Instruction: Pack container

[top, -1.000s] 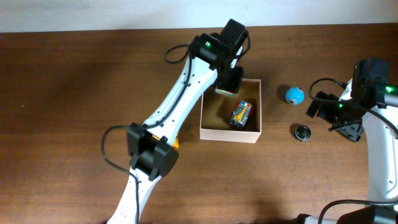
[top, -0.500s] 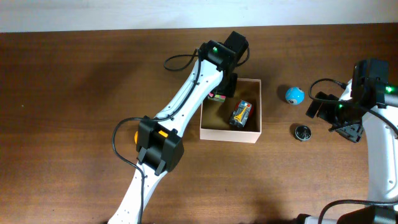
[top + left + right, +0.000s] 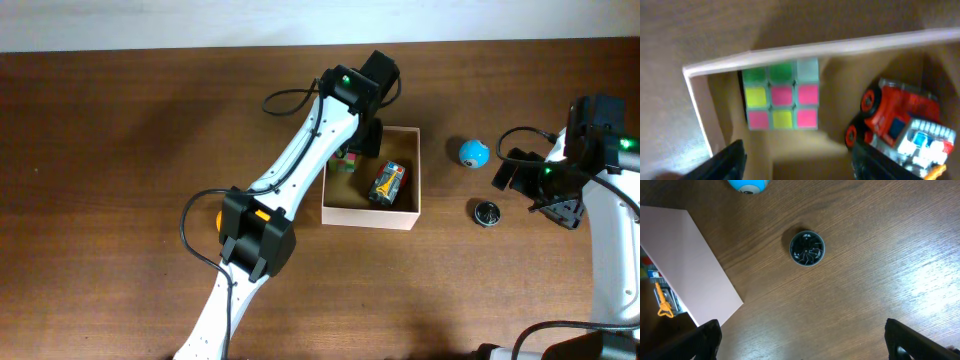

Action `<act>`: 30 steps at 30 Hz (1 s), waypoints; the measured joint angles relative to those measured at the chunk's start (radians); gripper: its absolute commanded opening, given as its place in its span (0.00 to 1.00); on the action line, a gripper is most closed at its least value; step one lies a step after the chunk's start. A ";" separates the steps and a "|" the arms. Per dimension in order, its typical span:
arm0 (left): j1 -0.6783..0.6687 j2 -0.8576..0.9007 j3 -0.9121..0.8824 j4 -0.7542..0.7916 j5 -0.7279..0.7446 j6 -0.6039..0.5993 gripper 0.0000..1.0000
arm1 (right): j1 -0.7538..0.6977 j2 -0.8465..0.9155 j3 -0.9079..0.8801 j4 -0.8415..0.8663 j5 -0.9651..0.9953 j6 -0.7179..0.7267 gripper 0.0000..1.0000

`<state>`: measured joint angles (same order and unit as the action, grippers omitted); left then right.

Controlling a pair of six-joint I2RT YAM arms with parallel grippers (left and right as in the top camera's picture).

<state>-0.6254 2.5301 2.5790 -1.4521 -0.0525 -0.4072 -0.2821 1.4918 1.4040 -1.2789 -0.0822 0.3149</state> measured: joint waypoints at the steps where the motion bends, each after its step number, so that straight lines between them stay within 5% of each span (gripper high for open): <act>1: 0.000 -0.002 0.000 -0.016 0.016 0.002 0.57 | 0.000 0.000 0.000 0.000 0.000 0.000 0.99; 3: 0.000 -0.004 0.000 -0.042 0.039 0.010 0.26 | 0.000 0.000 0.000 0.000 0.000 0.000 0.99; 6: 0.000 -0.018 0.000 -0.092 0.061 0.040 0.02 | 0.000 0.000 0.000 0.000 0.000 0.000 0.99; 19: -0.047 -0.074 -0.073 -0.171 0.080 0.135 0.02 | 0.000 0.000 0.000 0.000 0.000 -0.001 0.99; 30: -0.159 -0.073 -0.232 -0.051 0.110 0.174 0.02 | 0.000 0.000 0.000 0.000 0.000 0.000 0.98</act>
<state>-0.7845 2.4569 2.3466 -1.5036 0.0578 -0.2333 -0.2821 1.4918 1.4040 -1.2785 -0.0822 0.3149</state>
